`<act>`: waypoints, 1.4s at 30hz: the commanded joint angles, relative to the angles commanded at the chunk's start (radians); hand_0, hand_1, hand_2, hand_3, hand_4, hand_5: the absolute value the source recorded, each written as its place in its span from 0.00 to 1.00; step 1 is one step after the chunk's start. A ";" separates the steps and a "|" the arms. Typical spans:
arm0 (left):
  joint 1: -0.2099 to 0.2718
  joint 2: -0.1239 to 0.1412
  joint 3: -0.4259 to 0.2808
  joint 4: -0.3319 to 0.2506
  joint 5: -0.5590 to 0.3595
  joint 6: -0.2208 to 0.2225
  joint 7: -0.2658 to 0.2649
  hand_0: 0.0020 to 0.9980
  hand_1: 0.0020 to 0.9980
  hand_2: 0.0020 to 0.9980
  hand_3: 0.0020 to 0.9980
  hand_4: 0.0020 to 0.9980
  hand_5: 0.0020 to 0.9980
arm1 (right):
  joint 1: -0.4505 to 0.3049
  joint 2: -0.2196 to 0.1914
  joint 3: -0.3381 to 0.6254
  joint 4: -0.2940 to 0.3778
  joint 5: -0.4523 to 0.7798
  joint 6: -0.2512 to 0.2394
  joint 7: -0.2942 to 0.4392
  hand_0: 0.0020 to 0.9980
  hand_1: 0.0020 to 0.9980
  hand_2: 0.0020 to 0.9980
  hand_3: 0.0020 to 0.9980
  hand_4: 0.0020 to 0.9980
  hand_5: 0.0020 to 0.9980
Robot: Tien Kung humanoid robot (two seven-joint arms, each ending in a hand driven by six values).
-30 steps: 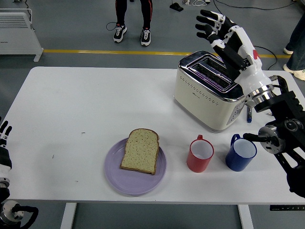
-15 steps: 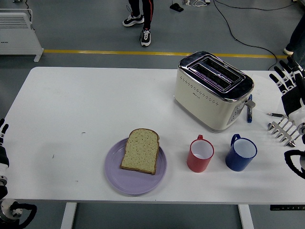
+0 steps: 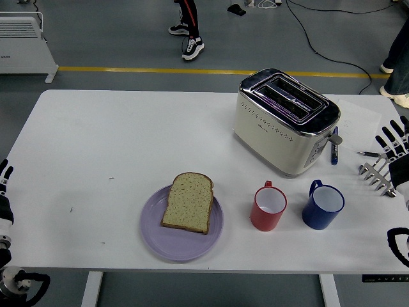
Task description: Push plate across desktop,pick up the break from the machine,place the break in the plate
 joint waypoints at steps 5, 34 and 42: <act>-0.002 0.000 0.003 0.001 0.000 -0.001 0.001 0.78 0.77 0.80 0.73 0.55 1.00 | 0.000 0.001 0.014 -0.001 -0.003 -0.001 -0.001 0.78 0.76 0.77 0.76 0.50 0.42; 0.004 0.000 -0.033 -0.026 -0.023 -0.064 0.146 0.78 0.78 0.81 0.74 0.55 1.00 | -0.010 0.021 0.033 -0.034 -0.020 0.010 -0.015 0.77 0.75 0.77 0.76 0.51 0.45; 0.009 0.000 -0.066 -0.042 -0.048 -0.078 0.235 0.78 0.78 0.81 0.74 0.55 1.00 | -0.013 0.023 0.039 -0.042 -0.022 0.013 -0.016 0.77 0.75 0.77 0.76 0.51 0.45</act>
